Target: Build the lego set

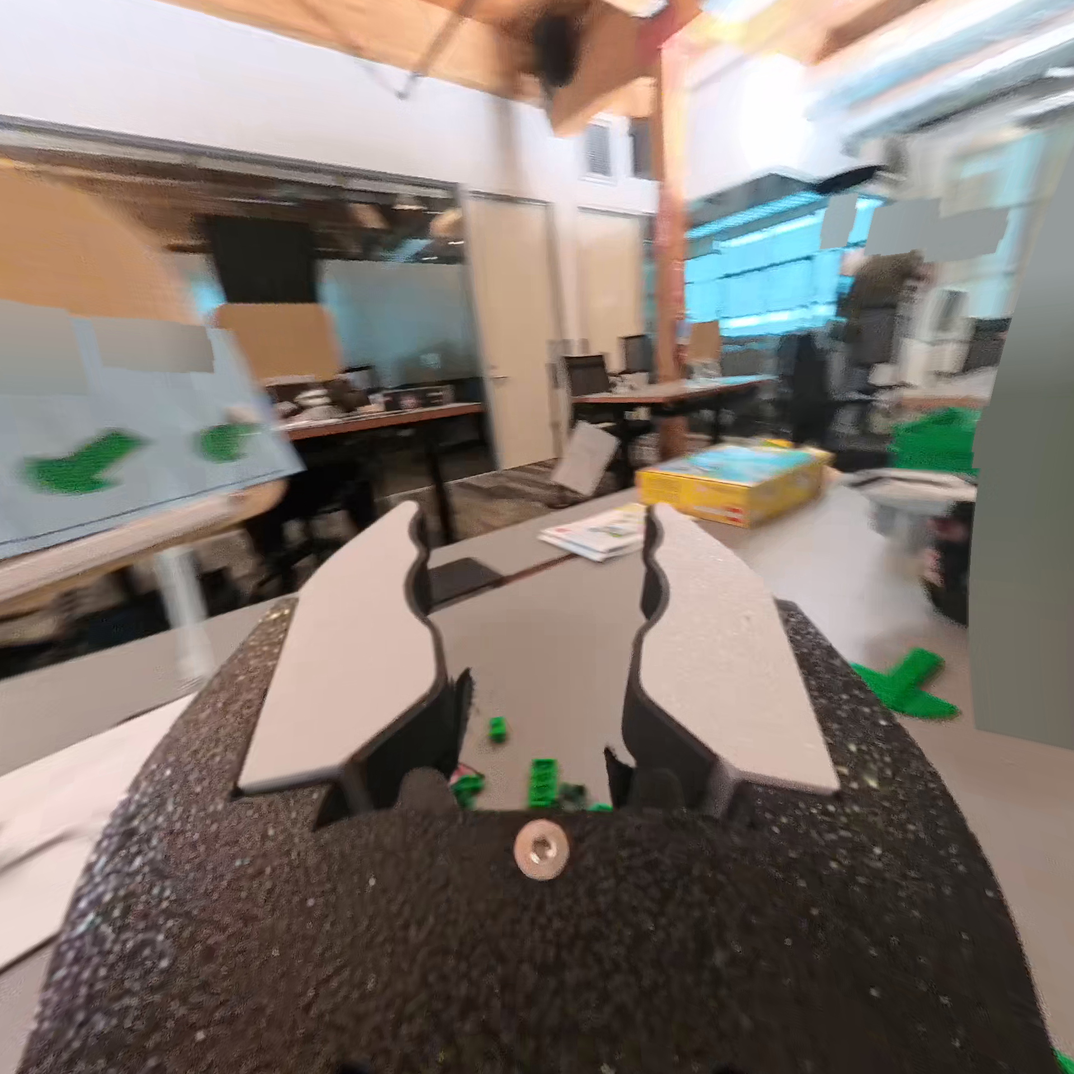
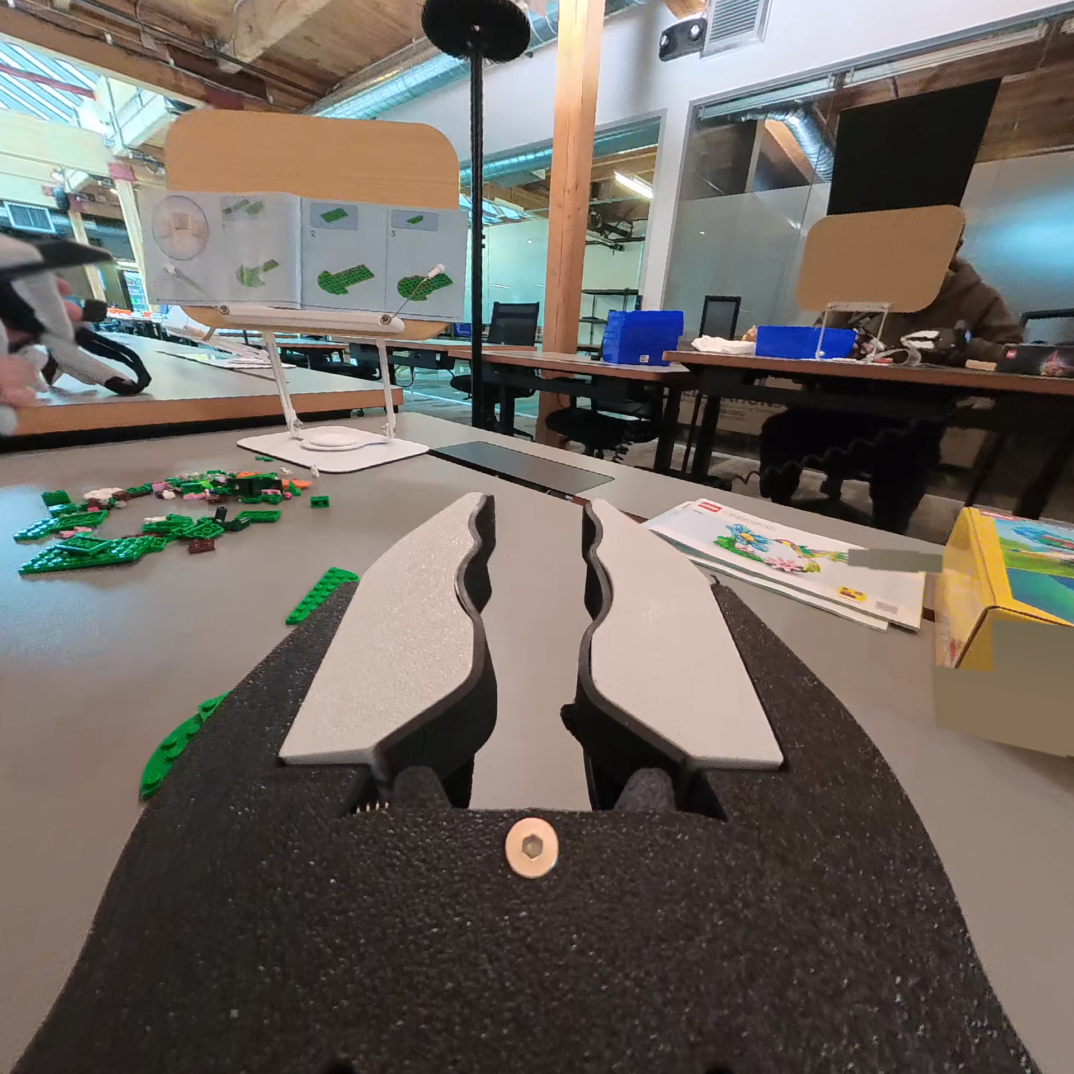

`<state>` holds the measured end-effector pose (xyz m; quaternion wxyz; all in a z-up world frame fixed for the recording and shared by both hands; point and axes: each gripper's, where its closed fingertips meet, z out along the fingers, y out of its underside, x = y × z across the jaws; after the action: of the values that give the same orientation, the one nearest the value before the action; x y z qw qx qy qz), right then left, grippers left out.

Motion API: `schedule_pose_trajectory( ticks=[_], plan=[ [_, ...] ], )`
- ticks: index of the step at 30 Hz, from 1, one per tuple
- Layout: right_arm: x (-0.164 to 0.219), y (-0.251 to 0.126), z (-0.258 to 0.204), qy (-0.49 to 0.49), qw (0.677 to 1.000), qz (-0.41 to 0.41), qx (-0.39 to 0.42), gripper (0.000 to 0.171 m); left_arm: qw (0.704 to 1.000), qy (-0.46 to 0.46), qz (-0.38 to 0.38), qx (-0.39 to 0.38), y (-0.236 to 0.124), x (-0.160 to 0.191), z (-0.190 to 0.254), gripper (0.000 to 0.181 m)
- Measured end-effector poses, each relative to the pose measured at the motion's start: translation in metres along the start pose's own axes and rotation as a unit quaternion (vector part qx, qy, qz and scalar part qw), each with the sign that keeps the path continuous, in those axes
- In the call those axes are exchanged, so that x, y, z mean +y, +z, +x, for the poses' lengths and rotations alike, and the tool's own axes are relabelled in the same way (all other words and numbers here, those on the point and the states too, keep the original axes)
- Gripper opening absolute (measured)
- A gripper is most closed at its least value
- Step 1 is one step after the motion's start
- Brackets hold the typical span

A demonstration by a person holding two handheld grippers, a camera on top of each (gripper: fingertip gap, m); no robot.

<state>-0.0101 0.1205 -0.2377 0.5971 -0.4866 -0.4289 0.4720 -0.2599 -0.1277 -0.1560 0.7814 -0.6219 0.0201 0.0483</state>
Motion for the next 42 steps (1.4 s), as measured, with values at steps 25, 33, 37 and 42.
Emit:
schedule_pose_trajectory(
  ticks=[25,33,37,42],
  plan=[
    [0.019,0.015,-0.016,-0.093,0.993,-0.066,-0.018,0.023,0.875,-0.016,-0.477,0.085,-0.086,0.165,0.071,0.06],
    [0.019,0.016,-0.017,-0.096,0.993,-0.068,-0.021,0.023,0.874,-0.027,-0.483,0.04,-0.083,0.176,0.069,0.064],
    [0.02,0.016,-0.017,-0.099,0.992,-0.069,-0.022,0.023,0.872,-0.036,-0.487,0.026,-0.082,0.177,0.064,0.048],
    [0.021,0.016,-0.018,-0.104,0.992,-0.072,-0.024,0.023,0.871,-0.033,-0.489,0.041,-0.081,0.177,0.065,0.032]
  ],
)
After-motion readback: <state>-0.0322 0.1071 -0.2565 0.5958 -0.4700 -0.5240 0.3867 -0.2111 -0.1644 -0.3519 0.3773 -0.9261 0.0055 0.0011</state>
